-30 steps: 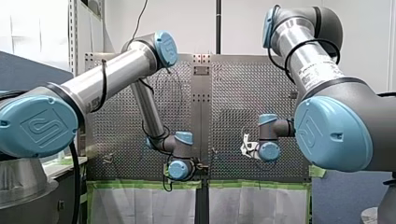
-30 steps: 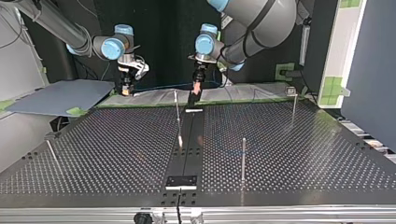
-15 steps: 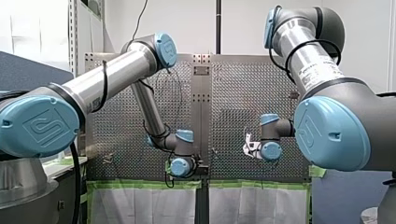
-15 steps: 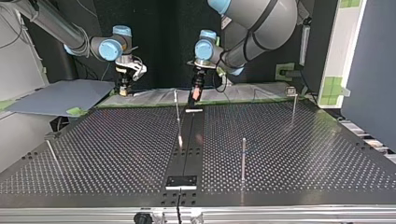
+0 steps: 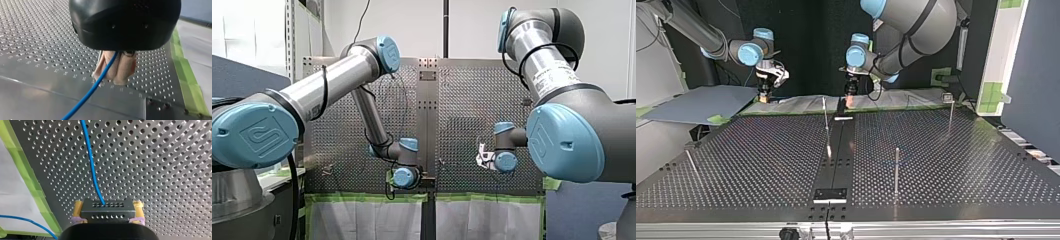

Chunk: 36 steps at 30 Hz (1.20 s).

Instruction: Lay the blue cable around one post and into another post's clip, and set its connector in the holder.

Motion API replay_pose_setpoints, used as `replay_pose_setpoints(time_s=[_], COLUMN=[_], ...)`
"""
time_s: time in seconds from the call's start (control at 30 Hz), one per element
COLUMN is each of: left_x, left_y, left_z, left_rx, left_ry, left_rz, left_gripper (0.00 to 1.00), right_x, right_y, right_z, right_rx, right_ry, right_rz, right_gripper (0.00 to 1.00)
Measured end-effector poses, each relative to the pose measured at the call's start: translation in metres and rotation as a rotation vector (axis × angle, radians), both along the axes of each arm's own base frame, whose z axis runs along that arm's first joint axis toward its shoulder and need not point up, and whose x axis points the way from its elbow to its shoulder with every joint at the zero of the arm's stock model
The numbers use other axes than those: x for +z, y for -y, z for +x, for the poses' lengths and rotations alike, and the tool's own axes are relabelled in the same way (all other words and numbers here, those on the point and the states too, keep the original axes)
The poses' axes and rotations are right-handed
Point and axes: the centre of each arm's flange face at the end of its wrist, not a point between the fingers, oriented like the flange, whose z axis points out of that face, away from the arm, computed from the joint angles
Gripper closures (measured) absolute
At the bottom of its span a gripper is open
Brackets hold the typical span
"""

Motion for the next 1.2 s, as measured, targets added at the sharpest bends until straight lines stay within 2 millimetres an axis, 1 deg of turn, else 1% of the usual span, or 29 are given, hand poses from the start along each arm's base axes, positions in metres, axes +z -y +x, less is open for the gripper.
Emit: replay_pose_setpoints(time_s=[0.4,0.9,1.2], left_x=[0.003,0.006,0.007], left_y=[-0.007,-0.016,-0.019], left_z=[0.010,0.018,0.022], left_rx=[0.031,0.099,0.119], left_ry=[0.022,0.051,0.061], left_rz=[-0.030,-0.049,-0.065], left_gripper=[1.00,1.00,1.00], right_x=[0.000,-0.002,-0.003], right_y=[0.002,0.008,0.011], right_z=[-0.003,-0.020,-0.023], right_rx=[-0.005,-0.064,-0.071], right_ry=[-0.003,-0.024,-0.023], right_rz=[-0.001,0.001,-0.007], right_gripper=[1.00,1.00,1.00])
